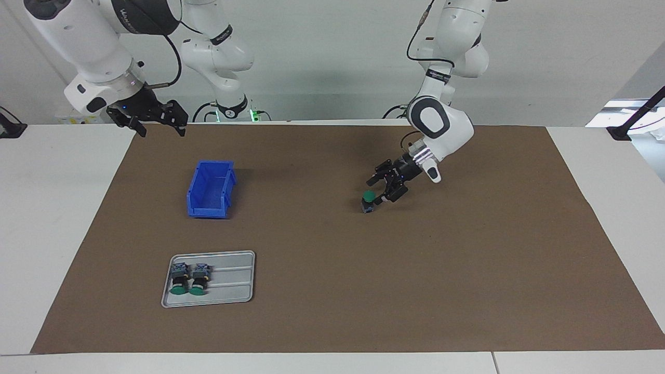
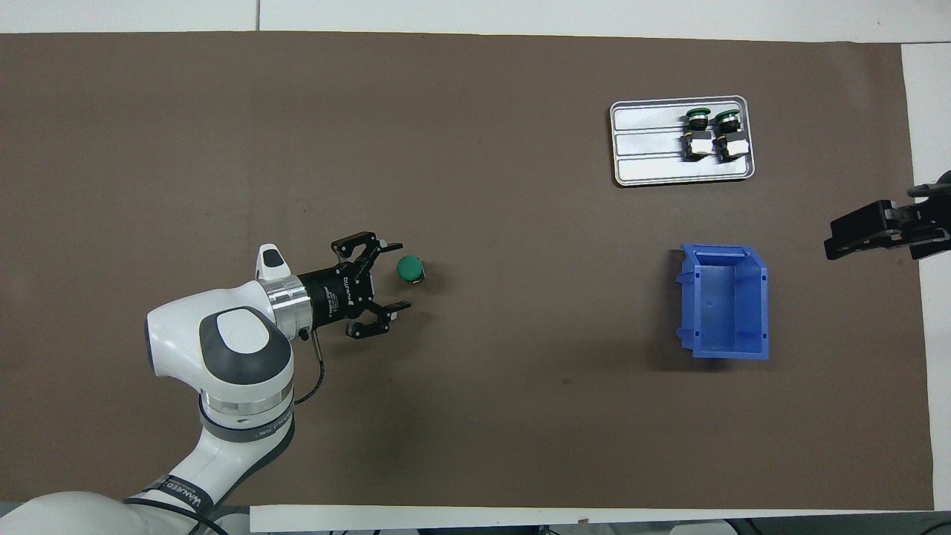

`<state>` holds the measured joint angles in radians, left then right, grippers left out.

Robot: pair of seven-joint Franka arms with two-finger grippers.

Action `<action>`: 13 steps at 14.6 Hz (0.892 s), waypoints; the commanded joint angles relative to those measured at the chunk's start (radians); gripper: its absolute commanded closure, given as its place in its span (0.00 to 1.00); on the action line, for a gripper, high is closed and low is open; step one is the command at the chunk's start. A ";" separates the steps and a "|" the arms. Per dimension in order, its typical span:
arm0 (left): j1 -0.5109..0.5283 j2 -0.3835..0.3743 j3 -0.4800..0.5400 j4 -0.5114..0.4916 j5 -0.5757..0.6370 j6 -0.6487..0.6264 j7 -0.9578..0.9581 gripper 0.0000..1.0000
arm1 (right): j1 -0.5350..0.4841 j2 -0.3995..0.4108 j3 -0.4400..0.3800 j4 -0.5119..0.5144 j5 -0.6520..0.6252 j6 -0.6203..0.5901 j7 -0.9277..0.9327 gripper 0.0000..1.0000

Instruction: Place and press button with both arms

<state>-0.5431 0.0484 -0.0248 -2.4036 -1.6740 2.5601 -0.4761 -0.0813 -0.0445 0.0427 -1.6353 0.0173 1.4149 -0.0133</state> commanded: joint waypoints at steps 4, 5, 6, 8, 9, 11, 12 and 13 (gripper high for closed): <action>0.003 -0.076 0.005 -0.032 0.221 0.072 -0.016 0.00 | -0.005 -0.026 0.005 -0.031 0.004 0.004 -0.027 0.01; 0.005 -0.076 0.006 -0.029 0.284 0.074 -0.018 0.00 | -0.006 -0.026 0.003 -0.031 0.004 0.004 -0.028 0.01; 0.006 -0.079 0.006 -0.028 0.312 0.071 -0.018 0.00 | -0.005 -0.026 0.003 -0.031 0.004 0.004 -0.028 0.01; 0.018 -0.085 0.008 -0.028 0.313 0.058 -0.018 0.00 | -0.006 -0.026 0.003 -0.031 0.004 0.004 -0.028 0.01; 0.020 -0.087 0.006 -0.028 0.315 0.055 -0.019 0.00 | -0.006 -0.026 0.003 -0.031 0.004 0.004 -0.028 0.01; 0.020 -0.101 0.006 -0.032 0.313 0.054 -0.022 0.13 | -0.005 -0.026 0.005 -0.031 0.004 0.004 -0.027 0.01; 0.020 -0.099 0.008 -0.028 0.316 0.040 -0.022 0.31 | -0.005 -0.026 0.005 -0.031 0.004 0.004 -0.027 0.01; 0.020 -0.098 0.009 -0.026 0.339 0.038 -0.024 0.33 | -0.005 -0.026 0.005 -0.031 0.004 0.004 -0.028 0.01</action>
<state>-0.5279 -0.0178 -0.0201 -2.4068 -1.3758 2.6156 -0.4823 -0.0812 -0.0450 0.0436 -1.6377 0.0173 1.4149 -0.0133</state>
